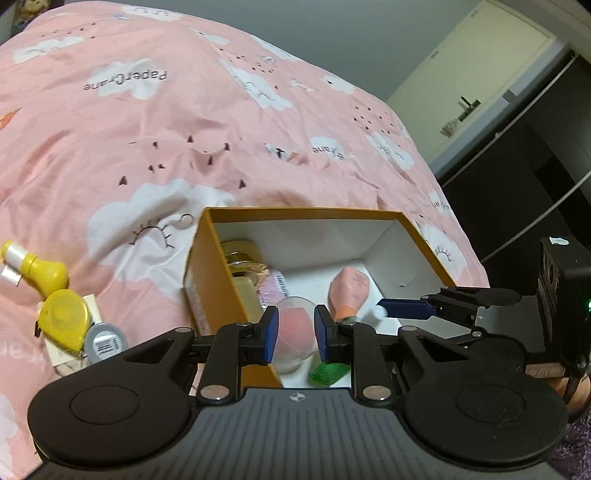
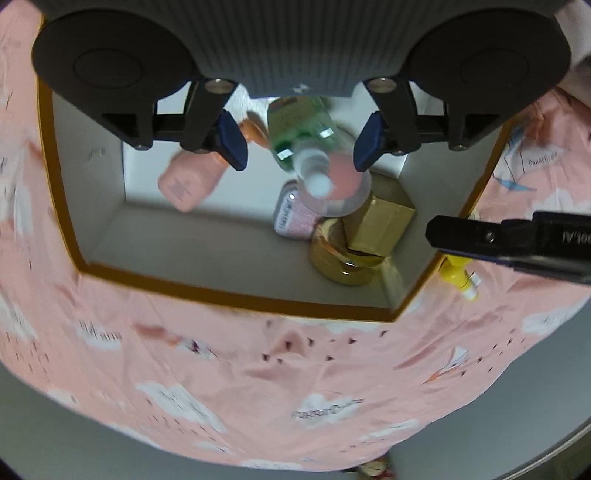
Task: Organize rigid objects
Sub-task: 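Release the pink lotion bottle in the box with the right gripper while the left lowers the spray bottle, then open the left gripper over the spray bottle and move both grippers back to the pile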
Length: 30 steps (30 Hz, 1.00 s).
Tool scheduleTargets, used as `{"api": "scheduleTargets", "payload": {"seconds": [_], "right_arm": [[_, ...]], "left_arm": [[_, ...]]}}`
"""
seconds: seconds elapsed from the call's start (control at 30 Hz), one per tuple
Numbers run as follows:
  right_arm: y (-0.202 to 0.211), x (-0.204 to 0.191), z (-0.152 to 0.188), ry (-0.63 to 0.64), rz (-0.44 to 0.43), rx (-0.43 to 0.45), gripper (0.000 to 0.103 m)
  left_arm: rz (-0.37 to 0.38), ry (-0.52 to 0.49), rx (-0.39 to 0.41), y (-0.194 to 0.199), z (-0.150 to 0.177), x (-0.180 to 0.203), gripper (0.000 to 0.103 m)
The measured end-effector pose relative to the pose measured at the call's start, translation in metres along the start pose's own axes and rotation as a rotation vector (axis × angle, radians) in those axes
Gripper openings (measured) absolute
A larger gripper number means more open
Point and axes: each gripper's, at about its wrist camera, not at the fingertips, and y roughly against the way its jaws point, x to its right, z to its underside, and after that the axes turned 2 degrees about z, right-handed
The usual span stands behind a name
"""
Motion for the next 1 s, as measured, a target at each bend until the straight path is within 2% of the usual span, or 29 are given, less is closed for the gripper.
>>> {"api": "scheduleTargets", "payload": {"seconds": [0.03, 0.07, 0.13, 0.3, 0.43, 0.6, 0.73, 1.0], "right_arm": [[-0.003, -0.004, -0.001, 0.02, 0.007, 0.001, 0.055], [-0.005, -0.005, -0.002, 0.029, 0.011, -0.001, 0.037], [-0.009, -0.007, -0.003, 0.047, 0.016, -0.005, 0.019], [-0.003, -0.009, 0.0, 0.035, 0.009, -0.007, 0.018], [0.006, -0.021, 0.002, 0.034, -0.056, 0.009, 0.012], [0.004, -0.038, -0.001, 0.034, -0.15, 0.0, 0.012], [-0.001, -0.052, -0.006, 0.067, -0.152, 0.021, 0.012], [-0.008, -0.06, -0.012, 0.087, -0.155, 0.043, 0.012]], "left_arm": [[-0.003, 0.004, 0.002, 0.001, 0.002, -0.001, 0.027], [0.003, 0.009, 0.008, 0.002, 0.004, -0.002, 0.027], [0.011, 0.018, 0.017, 0.005, 0.007, -0.003, 0.027], [0.02, 0.015, 0.026, 0.007, 0.014, -0.001, 0.027], [0.013, 0.01, 0.037, 0.009, 0.018, 0.002, 0.027], [0.008, 0.012, 0.055, 0.019, 0.022, 0.002, 0.027], [-0.031, 0.016, 0.071, 0.026, 0.024, -0.001, 0.027], [-0.045, 0.048, 0.062, 0.029, 0.026, -0.011, 0.027]]}}
